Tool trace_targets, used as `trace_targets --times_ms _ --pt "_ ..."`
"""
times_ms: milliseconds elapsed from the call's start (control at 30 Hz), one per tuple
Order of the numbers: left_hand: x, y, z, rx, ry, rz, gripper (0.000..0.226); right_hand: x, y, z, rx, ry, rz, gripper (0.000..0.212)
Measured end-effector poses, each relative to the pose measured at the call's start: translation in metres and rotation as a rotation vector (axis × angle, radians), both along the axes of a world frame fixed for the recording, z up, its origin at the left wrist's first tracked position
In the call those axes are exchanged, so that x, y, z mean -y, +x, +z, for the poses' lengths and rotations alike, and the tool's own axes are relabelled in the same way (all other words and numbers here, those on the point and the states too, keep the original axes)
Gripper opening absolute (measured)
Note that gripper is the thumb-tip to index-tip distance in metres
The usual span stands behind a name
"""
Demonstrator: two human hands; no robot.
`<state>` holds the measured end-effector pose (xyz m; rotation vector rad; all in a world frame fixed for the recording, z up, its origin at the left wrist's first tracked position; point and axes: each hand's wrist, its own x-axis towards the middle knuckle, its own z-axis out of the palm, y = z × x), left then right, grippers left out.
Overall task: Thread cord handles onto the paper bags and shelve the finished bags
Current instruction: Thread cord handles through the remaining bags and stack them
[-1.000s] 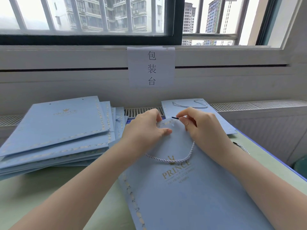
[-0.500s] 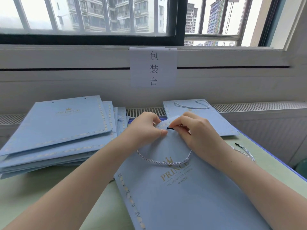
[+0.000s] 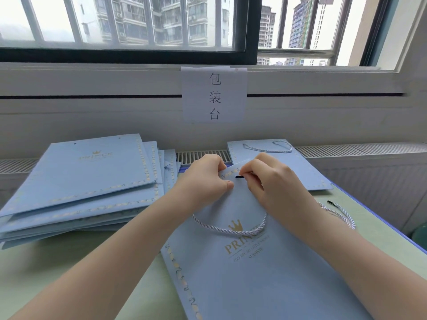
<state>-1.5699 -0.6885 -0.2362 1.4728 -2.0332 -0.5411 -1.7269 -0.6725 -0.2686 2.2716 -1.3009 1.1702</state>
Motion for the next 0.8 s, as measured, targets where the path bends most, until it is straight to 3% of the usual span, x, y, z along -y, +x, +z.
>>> trace_targets --times_ms 200,333,467,533,800 --pt "-0.002 -0.004 -0.001 0.045 -0.054 0.001 0.018 0.000 0.007 -0.004 0.064 0.008 0.072 0.030" --pt "-0.003 -0.005 0.001 0.023 -0.058 -0.022 0.019 -0.002 0.007 -0.003 0.132 0.034 0.084 0.013" --pt "-0.007 -0.002 0.012 -0.072 0.063 -0.054 0.015 -0.003 0.006 0.000 0.156 0.065 0.034 0.002" --pt "-0.008 0.002 0.018 -0.092 0.133 -0.078 0.007 -0.003 0.007 0.001 0.172 0.100 0.006 0.005" --pt "-0.005 0.008 0.021 -0.116 0.214 -0.096 0.018 -0.006 0.009 0.006 0.305 0.216 0.024 0.016"
